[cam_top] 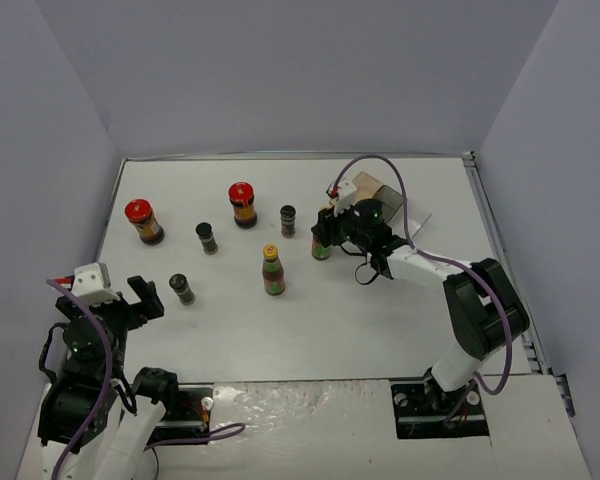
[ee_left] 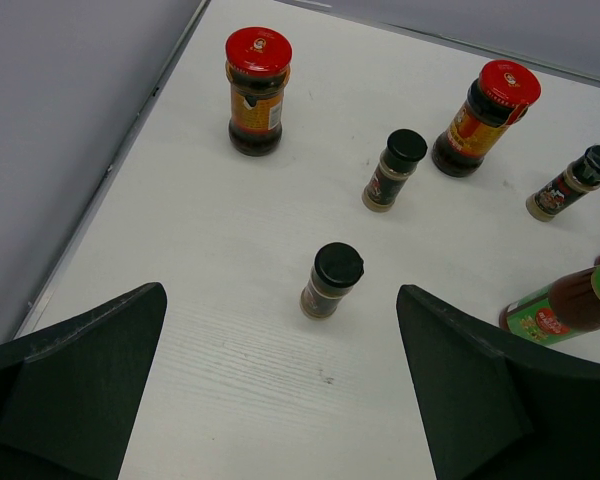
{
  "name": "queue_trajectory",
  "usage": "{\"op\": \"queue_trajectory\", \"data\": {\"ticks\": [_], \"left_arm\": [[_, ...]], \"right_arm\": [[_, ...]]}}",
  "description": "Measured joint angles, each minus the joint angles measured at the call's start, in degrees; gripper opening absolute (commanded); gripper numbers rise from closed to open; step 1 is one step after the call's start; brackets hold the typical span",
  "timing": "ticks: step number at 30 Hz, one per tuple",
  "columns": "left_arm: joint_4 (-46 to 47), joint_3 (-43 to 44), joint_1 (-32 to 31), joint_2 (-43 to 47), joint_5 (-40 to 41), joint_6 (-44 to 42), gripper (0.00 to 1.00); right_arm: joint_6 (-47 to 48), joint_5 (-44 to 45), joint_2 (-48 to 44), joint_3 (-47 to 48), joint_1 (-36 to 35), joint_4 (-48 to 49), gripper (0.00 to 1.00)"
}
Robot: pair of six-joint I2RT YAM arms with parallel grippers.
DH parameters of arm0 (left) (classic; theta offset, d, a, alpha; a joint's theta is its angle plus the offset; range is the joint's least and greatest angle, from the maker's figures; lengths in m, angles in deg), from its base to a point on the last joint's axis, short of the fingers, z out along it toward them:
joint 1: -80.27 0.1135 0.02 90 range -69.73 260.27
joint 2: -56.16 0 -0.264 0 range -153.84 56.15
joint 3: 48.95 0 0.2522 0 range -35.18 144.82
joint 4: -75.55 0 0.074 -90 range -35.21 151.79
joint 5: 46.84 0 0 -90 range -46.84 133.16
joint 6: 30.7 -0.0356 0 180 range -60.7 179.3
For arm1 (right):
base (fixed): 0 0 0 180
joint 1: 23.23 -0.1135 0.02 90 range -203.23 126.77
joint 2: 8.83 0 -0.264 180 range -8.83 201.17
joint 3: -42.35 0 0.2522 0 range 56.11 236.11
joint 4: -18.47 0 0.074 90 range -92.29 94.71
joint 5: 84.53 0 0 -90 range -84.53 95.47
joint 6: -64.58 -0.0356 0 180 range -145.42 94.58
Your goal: Organize the condiment bottles
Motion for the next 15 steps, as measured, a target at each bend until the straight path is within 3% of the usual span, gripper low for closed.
{"op": "queue_trajectory", "data": {"ticks": [9, 15], "left_arm": [[0.0, 0.0, 0.0, 0.0, 0.0, 0.0, 0.97], [0.0, 0.0, 0.0, 0.0, 0.0, 0.0, 0.97]], "right_arm": [[1.9, 0.2, -4.8, 6.2, 1.2, -13.2, 0.00], [2.3, 0.5, -5.8, 16.0, 7.6, -14.9, 0.00]]}}
